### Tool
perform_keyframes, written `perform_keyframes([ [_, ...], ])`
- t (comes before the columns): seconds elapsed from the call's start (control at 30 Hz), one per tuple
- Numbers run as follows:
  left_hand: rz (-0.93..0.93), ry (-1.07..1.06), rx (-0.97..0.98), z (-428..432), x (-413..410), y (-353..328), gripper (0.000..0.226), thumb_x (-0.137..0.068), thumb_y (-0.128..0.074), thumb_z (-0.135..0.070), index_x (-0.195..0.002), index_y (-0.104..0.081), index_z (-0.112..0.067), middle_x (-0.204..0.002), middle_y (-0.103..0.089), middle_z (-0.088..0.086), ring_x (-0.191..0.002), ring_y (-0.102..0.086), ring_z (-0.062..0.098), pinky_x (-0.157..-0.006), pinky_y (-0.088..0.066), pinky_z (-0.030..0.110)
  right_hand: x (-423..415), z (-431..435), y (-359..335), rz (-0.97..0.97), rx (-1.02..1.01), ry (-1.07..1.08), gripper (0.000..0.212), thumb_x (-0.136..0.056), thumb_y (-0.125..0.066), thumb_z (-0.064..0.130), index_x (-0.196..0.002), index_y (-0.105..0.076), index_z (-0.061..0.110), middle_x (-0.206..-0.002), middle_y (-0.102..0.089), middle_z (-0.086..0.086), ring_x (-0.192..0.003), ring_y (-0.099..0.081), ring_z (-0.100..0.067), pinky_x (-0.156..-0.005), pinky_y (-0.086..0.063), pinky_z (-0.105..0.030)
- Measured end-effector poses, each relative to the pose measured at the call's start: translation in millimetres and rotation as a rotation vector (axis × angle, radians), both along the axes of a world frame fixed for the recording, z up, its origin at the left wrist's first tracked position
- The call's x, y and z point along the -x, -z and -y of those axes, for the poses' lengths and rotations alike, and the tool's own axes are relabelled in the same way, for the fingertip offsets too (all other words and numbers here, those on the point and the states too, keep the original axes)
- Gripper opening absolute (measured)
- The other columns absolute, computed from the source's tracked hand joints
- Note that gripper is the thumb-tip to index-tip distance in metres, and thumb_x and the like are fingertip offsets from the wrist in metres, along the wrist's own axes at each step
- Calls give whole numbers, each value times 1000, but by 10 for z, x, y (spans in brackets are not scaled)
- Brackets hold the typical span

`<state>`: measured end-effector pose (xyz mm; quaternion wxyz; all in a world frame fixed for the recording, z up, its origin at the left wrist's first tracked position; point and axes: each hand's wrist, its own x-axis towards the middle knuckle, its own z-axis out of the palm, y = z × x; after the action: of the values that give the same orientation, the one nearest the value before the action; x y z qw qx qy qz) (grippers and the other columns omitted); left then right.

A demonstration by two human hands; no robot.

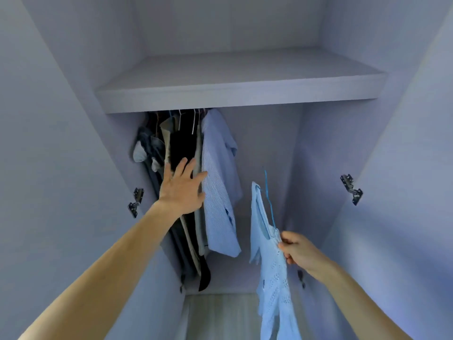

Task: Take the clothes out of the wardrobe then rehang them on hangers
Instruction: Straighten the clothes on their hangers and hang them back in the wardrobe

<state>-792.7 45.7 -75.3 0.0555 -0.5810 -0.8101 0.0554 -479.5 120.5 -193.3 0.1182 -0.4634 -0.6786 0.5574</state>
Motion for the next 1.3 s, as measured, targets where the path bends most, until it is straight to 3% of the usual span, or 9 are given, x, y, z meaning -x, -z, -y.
perform_keyframes([
  [0.1, -155, -173, -77, 165, 538, -117, 67, -99, -39, -51, -158, -12, -35, -167, 13, 3, -152, 15, 27, -117, 8, 61, 370, -349, -7, 3, -9, 15, 14, -98, -48, 1, -95, -59, -6, -72, -44, -4, -61, -41, -12, -58, -42, -23],
  [0.2, -265, -356, -142, 386, 973, -249, 73, -97, -39, -51, -159, -6, -33, -167, 14, 5, -152, 17, 29, -114, 17, 61, 749, -681, -110, -22, -27, 30, 13, -97, -46, -1, -91, -55, 4, -73, -40, -5, -61, -39, -12, -53, -41, -20],
  [0.3, -348, -439, -237, 633, 1275, -339, 78, -95, -46, -48, -160, -10, -24, -167, 10, 8, -153, 12, 27, -110, 32, 49, 1138, -1023, -271, -41, -89, 1, 15, -98, -44, -1, -89, -50, 9, -78, -39, -8, -65, -40, -15, -59, -42, -25],
  [0.47, -552, -378, -216, 759, 1443, -217, 80, -92, -49, -45, -157, -14, -14, -165, 6, 11, -154, 5, 24, -120, 17, 50, 1763, -1576, -603, -85, -198, -47, 17, -101, -43, 2, -86, -49, 7, -76, -46, -4, -64, -44, -14, -58, -44, -24],
  [0.63, -698, -314, -223, 770, 1562, 69, 67, -93, -15, -33, -156, -22, -12, -166, -3, 14, -154, -3, 30, -123, 6, 54, 2267, -2039, -861, -113, -263, -31, 16, -101, -41, 5, -102, -57, 5, -85, -55, -7, -70, -51, -16, -61, -46, -25],
  [0.97, -752, -345, -367, 637, 1658, 418, 64, -98, -18, -29, -159, -16, -14, -168, -6, 7, -154, -8, 23, -123, 5, 51, 2803, -2373, -788, -21, -318, -41, 25, -100, -37, 10, -110, -58, 4, -102, -61, -14, -85, -55, -24, -75, -44, -31],
  [1.17, -787, -371, -324, 611, 1641, 415, 64, -98, -21, -31, -160, -14, -15, -168, -4, 7, -155, -6, 23, -123, 5, 51, 2890, -2238, -614, 78, -508, -111, 31, -104, -36, 16, -128, -49, 2, -125, -56, -23, -108, -57, -37, -88, -44, -37],
  [1.3, -796, -398, -304, 618, 1635, 420, 65, -97, -22, -31, -160, -15, -16, -168, -4, 6, -155, -6, 23, -123, 7, 51, 2936, -2047, -531, 134, -619, -240, 56, -103, -44, 24, -152, -26, 5, -148, -37, -22, -128, -48, -41, -101, -43, -46],
])
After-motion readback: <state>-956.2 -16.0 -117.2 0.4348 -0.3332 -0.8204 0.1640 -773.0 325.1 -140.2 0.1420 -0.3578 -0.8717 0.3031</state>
